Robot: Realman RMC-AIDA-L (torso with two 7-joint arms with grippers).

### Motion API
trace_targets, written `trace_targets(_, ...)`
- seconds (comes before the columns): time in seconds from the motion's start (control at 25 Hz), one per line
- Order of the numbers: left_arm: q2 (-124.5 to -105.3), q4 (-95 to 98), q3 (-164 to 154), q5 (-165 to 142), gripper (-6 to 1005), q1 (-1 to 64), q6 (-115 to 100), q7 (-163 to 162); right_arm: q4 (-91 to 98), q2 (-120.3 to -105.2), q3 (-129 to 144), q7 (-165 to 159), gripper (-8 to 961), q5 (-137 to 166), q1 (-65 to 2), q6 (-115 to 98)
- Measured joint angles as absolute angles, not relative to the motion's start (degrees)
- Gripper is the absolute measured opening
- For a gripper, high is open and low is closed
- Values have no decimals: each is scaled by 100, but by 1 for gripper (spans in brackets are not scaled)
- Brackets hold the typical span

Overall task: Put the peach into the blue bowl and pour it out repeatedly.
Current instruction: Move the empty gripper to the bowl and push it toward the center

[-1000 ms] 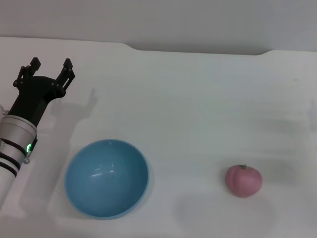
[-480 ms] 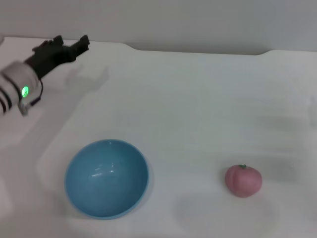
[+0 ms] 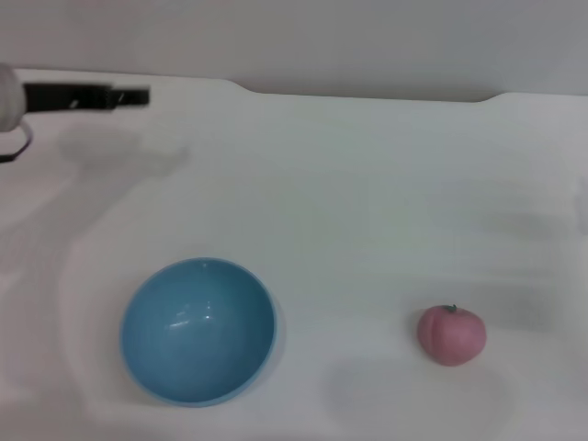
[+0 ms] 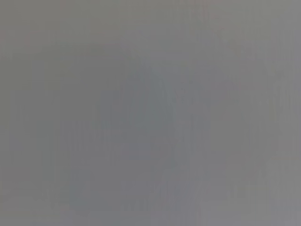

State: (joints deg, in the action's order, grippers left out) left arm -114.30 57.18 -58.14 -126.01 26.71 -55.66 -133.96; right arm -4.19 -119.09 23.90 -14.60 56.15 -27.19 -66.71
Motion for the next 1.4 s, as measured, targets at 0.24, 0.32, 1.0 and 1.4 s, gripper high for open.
trace_targets(0.24, -11474, 6983, -5318, -13741, 807, 2478, -7805, -14152, -338, -11903, 2390, -1459, 434, 5618, -2859, -6555)
trace_targets(0.32, -11498, 7339, -5233, -13789, 807, 2396, -8511, -14185, -311, -11902, 2395, -1458, 432, 5632, -2930, -6447)
trace_targets(1.0, -11782, 7817, -5299, -14346, 808, 2215, -10282, -14486, -210, -11911, 2390, -1449, 419, 5604, -3068, -6105)
trace_targets(1.4, -11767, 7069, -6040, -14355, 809, 2270, -9608, -14529, -229, -11918, 2390, -1449, 412, 5598, -2999, -6105)
